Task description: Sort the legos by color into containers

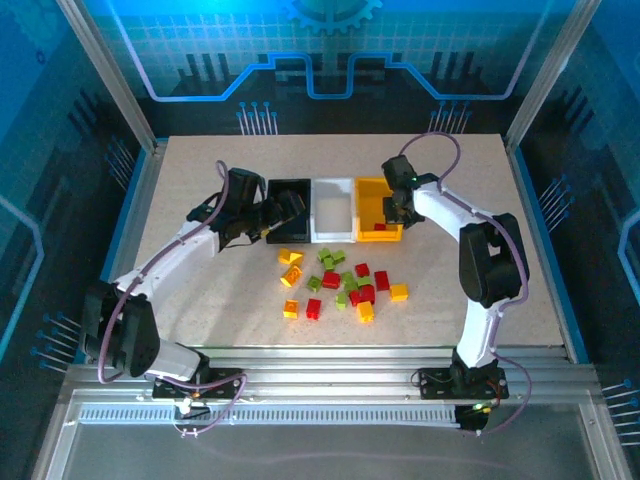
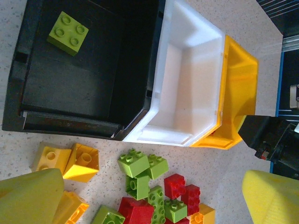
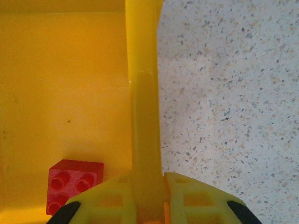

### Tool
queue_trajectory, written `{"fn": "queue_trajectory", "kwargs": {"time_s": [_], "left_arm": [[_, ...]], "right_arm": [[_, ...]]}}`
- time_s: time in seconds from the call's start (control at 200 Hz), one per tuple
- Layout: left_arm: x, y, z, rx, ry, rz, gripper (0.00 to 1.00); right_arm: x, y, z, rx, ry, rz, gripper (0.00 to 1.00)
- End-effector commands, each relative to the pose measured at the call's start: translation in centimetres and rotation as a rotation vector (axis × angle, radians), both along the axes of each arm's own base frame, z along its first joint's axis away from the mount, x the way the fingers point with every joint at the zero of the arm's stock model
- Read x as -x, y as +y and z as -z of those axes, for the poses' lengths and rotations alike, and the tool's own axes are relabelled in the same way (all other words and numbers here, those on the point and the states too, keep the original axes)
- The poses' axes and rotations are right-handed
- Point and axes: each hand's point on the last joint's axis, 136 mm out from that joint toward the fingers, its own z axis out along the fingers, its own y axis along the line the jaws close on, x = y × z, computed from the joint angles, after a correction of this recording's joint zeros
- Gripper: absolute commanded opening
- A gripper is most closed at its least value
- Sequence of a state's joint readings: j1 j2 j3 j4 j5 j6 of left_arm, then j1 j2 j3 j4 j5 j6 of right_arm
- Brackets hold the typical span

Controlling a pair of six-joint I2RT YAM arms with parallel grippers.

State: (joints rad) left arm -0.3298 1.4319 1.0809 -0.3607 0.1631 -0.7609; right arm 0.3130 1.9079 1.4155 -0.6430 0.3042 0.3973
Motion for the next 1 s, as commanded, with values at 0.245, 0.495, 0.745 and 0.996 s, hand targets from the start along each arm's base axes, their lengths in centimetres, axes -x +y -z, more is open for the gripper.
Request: {"fn": "queue_trajectory", "kwargs": {"time_s": [0.245,0.495,0.745,0.996], "left_arm": [[1.0,0.3,0.7,0.015,0.031,0.0,0.99],[1.2,0.1,0.5,0.022,0.028,0.004,0.99],[1.6,0.3,0.4,0.036,0.005,-0.003,0.99],[2.2,0.3,1.6,0.036,0.045,0.001,0.99]], "right_arm": [[1.1,-0.6,0.9,0.006,0.065,-0.019,0.06],[0.9,0.3,-2.2,-0.037,-0.005,-0.013,0.59],[9.1,0.7,-2.4,-0.069,0.068,0.019,0.74],[18.5,0.0,1.3,-0.058,0.223,0.021,0.75]]}}
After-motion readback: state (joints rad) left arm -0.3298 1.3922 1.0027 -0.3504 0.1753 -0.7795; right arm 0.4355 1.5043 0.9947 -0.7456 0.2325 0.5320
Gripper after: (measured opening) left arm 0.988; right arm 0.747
